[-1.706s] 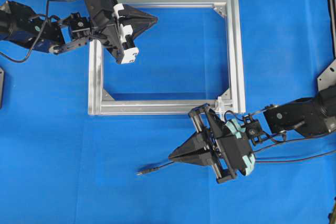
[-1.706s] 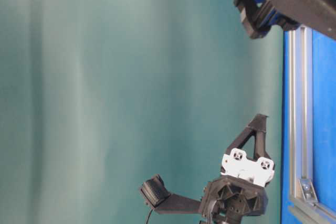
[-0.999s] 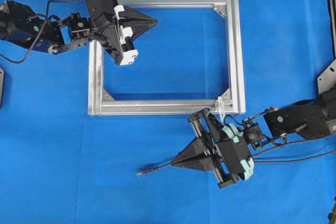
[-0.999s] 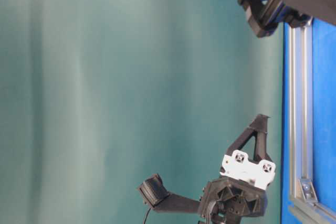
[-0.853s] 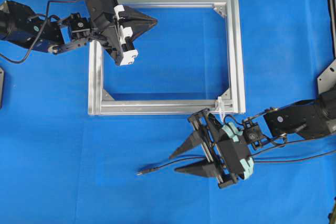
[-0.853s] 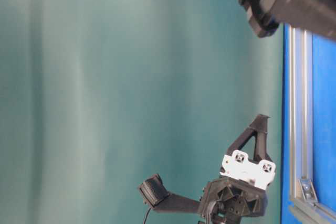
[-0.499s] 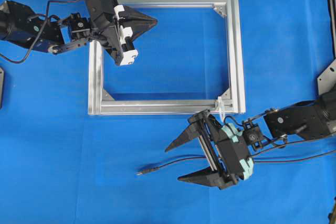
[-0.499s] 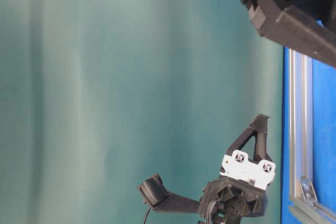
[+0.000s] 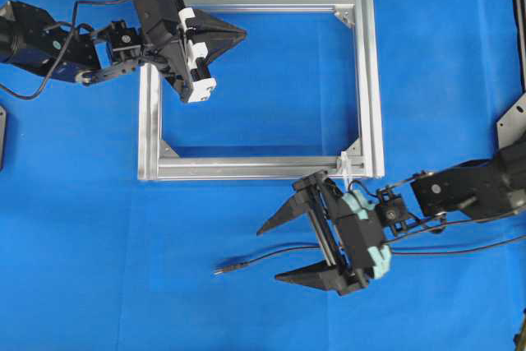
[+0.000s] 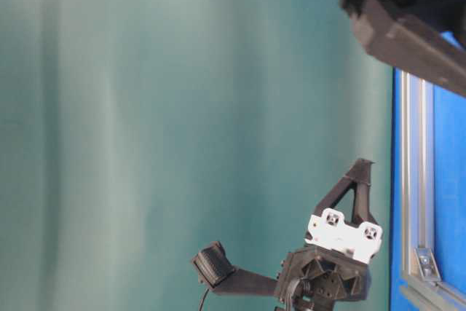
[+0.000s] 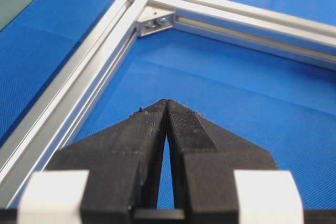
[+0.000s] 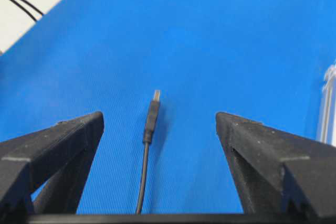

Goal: Insert the wire through the string loop located on the right side.
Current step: 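Lower the right gripper and grasp the cable just behind the USB plug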

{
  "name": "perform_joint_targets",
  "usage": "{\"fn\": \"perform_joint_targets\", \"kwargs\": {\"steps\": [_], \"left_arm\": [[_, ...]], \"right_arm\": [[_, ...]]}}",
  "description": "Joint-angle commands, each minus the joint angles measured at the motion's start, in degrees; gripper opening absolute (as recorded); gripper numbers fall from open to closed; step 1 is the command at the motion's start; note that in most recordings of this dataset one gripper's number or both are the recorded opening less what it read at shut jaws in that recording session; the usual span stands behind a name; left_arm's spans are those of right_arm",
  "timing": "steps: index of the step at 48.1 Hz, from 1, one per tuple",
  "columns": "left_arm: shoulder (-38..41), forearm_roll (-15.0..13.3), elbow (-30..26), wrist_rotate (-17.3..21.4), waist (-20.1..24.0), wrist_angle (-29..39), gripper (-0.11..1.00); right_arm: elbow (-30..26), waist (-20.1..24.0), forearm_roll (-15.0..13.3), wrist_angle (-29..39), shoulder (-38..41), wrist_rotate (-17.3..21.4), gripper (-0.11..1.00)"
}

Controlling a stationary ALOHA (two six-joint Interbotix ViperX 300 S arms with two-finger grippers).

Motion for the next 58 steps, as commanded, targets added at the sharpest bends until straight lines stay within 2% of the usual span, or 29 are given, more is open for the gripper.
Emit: {"fn": "perform_joint_targets", "kwargs": {"steps": [1,13,23,34,41,47,55,58], "left_arm": [[-1.93,0.18,-0.88,-0.09,-0.09,-0.26,0.0],[-1.93,0.18,-0.7,-0.09,-0.09,-0.26,0.0],[-1.93,0.18,-0.88,0.0,-0.09,-0.26,0.0],[-1.93,0.18,-0.7,0.0,-0.09,-0.26,0.0],[-2.02,0.18,-0.62,0.0,-0.09,-0.26,0.0],[-1.93,0.18,-0.62,0.0,-0.09,-0.26,0.0],[-2.02,0.18,-0.53,0.0,-0.09,-0.26,0.0],[-1.93,0.18,-0.53,0.0,-0.09,-0.26,0.0]], "right_arm": [[-1.49,0.18,0.97,-0.35,0.62,0.09,0.9],[-3.78,0.88,3.34,-0.88,7.38,1.32,0.9],[-6.24,1.14,3.34,-1.67,11.78,2.9,0.9],[-6.68,1.23,3.43,-1.67,12.13,2.99,0.89],[-7.12,1.14,3.43,-1.58,12.3,2.99,0.82],[-7.73,1.14,3.43,-1.32,12.48,2.81,0.66],[-7.29,1.14,3.34,-1.23,12.39,2.55,0.19],[-7.12,1.14,3.34,-1.23,12.3,2.55,0.06]]}}
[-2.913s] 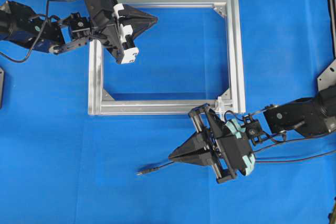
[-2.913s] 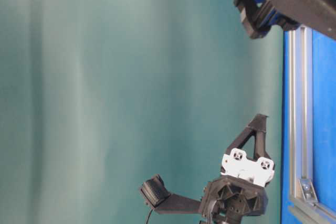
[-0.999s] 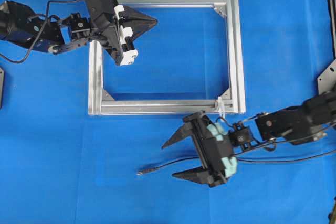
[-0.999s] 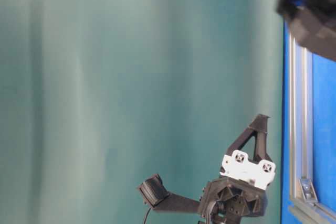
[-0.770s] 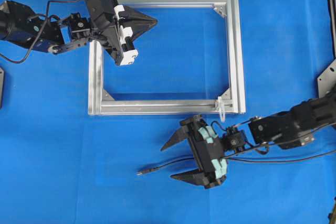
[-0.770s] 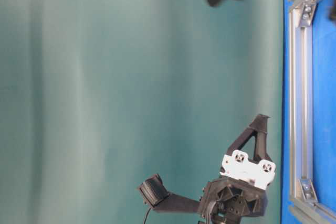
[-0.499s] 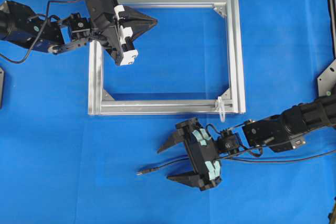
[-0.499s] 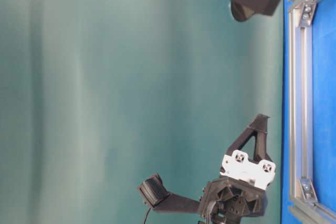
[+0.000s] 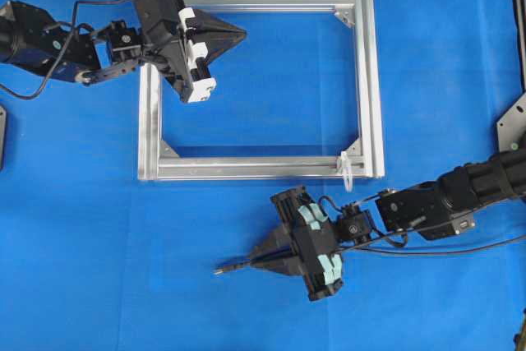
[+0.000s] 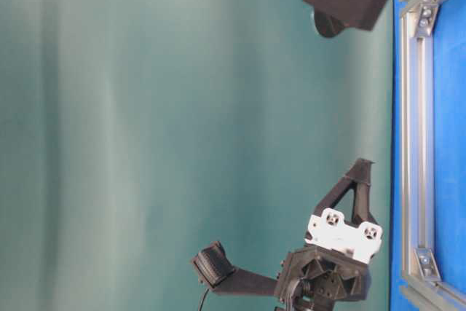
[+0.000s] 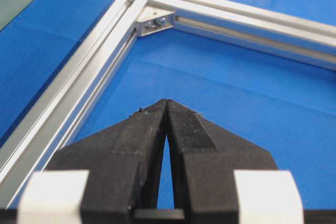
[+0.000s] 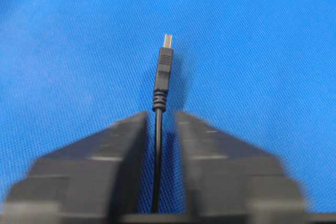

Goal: Insert the wire through the string loop located on the right side.
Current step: 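Lower the right gripper and grasp the cable just behind the USB plug, then lift the grasped cable with the right gripper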

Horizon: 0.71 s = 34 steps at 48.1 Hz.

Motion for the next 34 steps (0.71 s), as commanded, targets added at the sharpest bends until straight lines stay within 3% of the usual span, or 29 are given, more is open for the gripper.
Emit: {"fn": "perform_joint_targets", "kwargs": {"steps": [1,5,20,34], "left_arm": [[-2.02,0.18,-0.53,0.0,-0.09,-0.26,0.0],[-2.02,0.18,-0.53,0.0,-0.09,-0.26,0.0],[-2.02,0.18,-0.53,-0.09,-0.09,-0.26,0.0],[-2.11,0.18,-0.62,-0.44,-0.09,-0.26,0.0]], "right_arm": [[-0.26,0.18,0.09,-0.26,-1.14,-0.09,0.03],[-0.18,0.09,0.09,-0.26,-1.14,-0.09,-0.04],[0.26,0.18,-0.18,0.88,-3.69,0.0,-0.04],[0.53,0.26,-0.18,11.69,-13.89,-0.18,-0.04]]}}
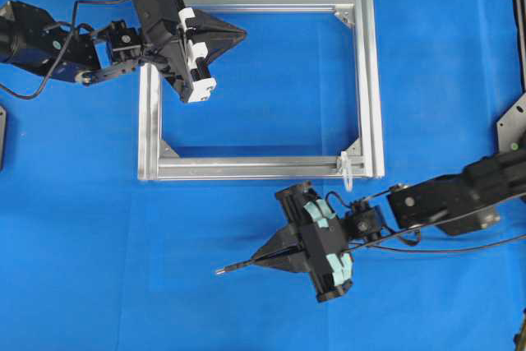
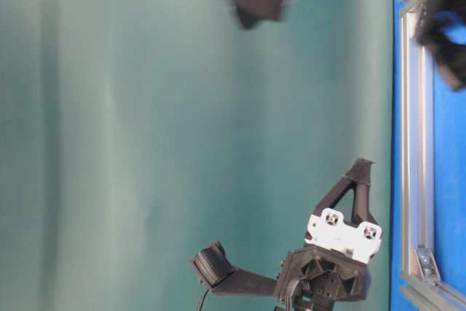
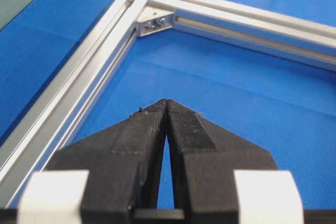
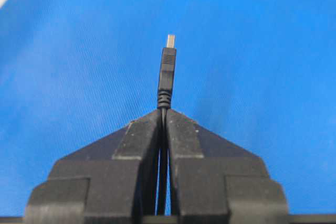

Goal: Insert the wire through the string loop located on the right side.
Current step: 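Lift the grasped cable with the right gripper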

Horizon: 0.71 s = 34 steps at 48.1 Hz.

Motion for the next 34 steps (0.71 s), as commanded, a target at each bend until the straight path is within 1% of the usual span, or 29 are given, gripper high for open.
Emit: {"fn": "perform_joint_targets", "kwargs": {"steps": [1,8,34], "left_arm": [[-2.02,0.09,-0.62,-0.09,-0.09,-0.26,0.0],[-2.02,0.09,-0.62,-0.09,-0.09,-0.26,0.0],[-2.02,0.09,-0.53,-0.09,-0.09,-0.26,0.0]], "right_arm": [[-0.44,0.18,0.0,2.46,-4.92,0.09,-0.04],[-0.35,0.18,-0.09,4.57,-7.56,-0.09,-0.04],[-0.35,0.09,0.0,4.66,-7.65,-0.26,-0.04]]}}
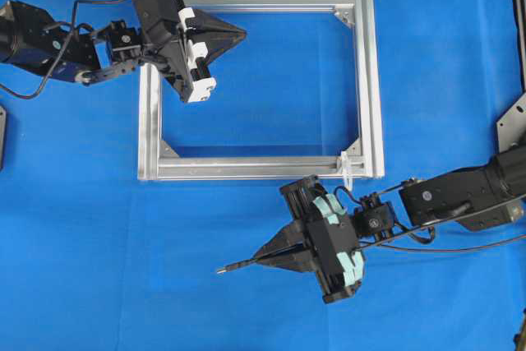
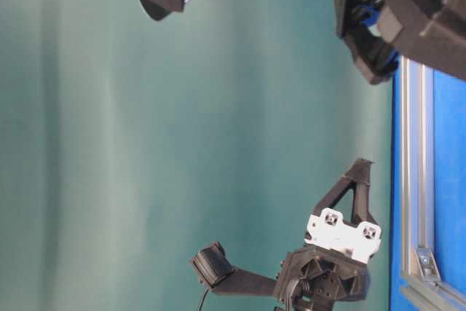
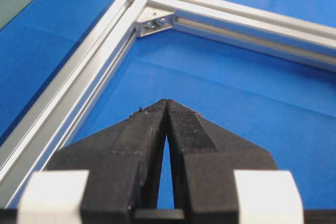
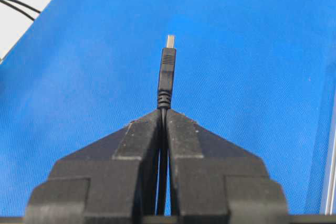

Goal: Insert the wire through the string loop located on the right side.
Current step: 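Lift the grasped cable with the right gripper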

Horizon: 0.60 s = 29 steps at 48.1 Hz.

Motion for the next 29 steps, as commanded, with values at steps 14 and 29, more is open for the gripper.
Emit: {"fn": "perform_joint_targets", "kwargs": {"steps": [14,29], "left_arm": [[-1.93,0.18,-0.53,0.0,-0.09,-0.26,0.0],[-1.93,0.18,-0.7,-0.09,-0.09,-0.26,0.0]], "right_arm": [[-0.44,0.18,-0.09,-0.18,-1.85,-0.09,-0.04],[-0.44,0.35,-0.09,0.18,-1.85,-0.09,-0.04]]}}
